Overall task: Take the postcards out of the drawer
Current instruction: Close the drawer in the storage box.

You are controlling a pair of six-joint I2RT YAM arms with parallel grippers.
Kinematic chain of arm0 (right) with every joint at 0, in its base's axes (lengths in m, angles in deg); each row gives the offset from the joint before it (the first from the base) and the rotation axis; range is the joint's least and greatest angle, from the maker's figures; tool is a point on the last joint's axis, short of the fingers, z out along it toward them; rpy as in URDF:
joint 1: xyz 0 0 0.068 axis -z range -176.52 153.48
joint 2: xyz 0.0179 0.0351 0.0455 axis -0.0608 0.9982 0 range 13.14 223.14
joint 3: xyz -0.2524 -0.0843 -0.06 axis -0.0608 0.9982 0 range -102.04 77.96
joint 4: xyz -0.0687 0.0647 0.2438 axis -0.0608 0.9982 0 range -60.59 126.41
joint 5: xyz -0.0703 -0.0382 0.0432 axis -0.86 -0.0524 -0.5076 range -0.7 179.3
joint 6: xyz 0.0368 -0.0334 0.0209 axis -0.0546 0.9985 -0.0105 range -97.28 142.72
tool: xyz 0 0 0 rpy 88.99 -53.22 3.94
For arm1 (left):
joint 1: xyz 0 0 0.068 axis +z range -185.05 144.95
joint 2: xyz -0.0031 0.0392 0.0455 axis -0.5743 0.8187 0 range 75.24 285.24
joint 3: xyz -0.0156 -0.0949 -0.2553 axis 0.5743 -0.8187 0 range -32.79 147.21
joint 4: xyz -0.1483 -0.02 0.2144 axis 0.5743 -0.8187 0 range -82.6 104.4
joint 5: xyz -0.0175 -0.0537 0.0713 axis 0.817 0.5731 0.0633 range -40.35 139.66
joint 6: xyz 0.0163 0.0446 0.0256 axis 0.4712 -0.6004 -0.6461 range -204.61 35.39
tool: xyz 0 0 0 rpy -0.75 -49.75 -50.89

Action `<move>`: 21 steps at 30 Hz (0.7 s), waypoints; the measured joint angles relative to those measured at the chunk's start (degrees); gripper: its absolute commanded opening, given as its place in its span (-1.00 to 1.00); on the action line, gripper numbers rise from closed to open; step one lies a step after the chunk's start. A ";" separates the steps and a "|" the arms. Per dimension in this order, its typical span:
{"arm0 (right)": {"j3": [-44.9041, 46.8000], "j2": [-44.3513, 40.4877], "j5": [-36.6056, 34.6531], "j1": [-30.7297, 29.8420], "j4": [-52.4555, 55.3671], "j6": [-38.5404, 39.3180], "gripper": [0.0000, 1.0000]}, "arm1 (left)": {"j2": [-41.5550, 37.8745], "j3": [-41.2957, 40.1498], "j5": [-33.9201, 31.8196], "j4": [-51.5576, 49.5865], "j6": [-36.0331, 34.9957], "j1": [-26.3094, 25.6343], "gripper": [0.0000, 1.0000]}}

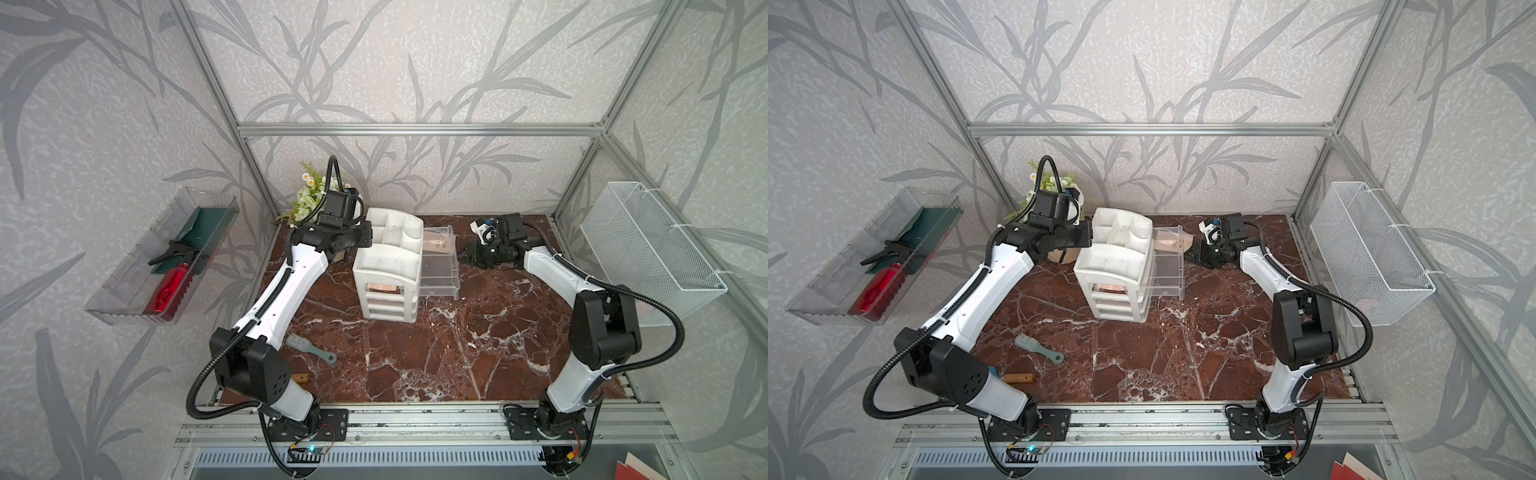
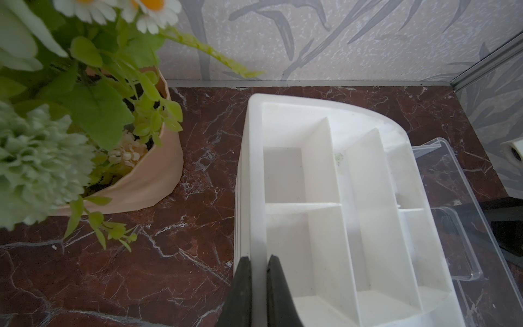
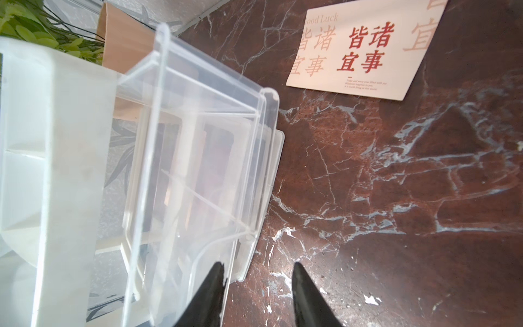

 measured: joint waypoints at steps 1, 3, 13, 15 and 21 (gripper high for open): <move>0.02 -0.24 -0.50 -0.35 0.26 0.00 -0.19 | 0.00 0.00 -0.39 -0.04 0.09 0.00 -0.89; 0.50 -1.36 -1.70 -1.25 0.74 0.02 -0.19 | 0.00 0.00 -1.31 -0.13 0.24 0.02 -0.91; 5.01 -7.06 -3.80 -4.55 1.68 0.09 -0.18 | -0.02 0.00 -3.15 -0.17 1.31 -0.24 -0.96; 5.60 -7.58 -3.87 -4.96 1.99 0.24 -0.18 | -0.02 0.00 -3.10 -0.17 1.51 -0.35 -0.97; 5.90 -7.56 -3.96 -5.05 2.34 0.28 -0.18 | 0.04 0.00 -2.25 0.02 1.42 -0.66 -0.99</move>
